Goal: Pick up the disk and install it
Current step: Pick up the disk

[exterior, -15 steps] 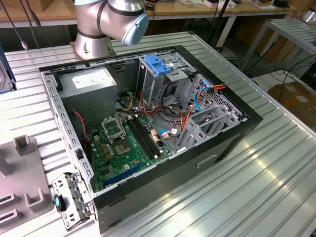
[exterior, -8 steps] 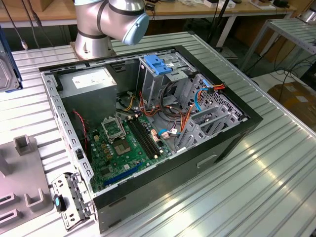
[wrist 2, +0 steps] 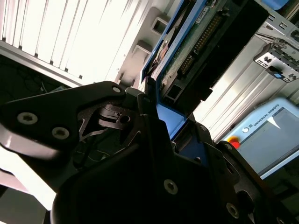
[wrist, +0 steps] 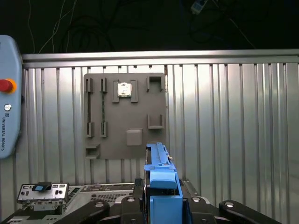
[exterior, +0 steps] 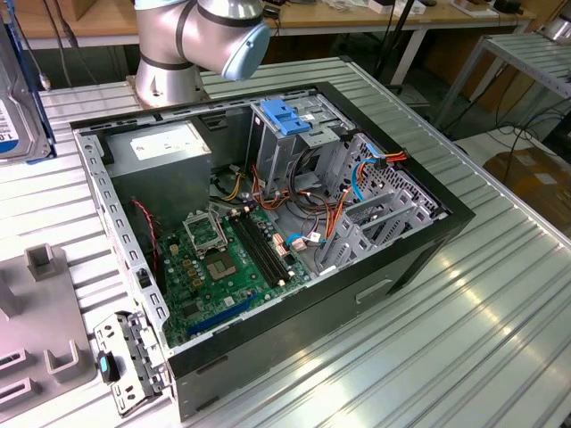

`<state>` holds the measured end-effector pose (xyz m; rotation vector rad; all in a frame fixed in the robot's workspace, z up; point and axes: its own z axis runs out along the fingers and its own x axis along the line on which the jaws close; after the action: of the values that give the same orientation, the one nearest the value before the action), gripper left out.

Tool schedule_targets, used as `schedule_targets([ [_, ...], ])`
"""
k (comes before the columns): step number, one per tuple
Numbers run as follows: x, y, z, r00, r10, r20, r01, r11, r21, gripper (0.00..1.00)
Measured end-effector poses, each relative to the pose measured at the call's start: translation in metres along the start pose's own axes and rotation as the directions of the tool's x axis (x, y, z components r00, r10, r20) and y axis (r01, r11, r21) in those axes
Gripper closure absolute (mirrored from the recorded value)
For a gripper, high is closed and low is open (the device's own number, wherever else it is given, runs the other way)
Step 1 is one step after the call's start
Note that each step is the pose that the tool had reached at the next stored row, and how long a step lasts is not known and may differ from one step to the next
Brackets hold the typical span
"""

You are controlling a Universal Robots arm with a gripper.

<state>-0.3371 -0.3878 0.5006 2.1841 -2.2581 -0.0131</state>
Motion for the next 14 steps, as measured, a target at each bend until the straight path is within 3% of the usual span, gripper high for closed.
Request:
schedule_targets([
  [14,-0.0005,-0.0148,-0.0001,1.0,0.0,0.0,0.0,1.0,-0.0001,0.63],
])
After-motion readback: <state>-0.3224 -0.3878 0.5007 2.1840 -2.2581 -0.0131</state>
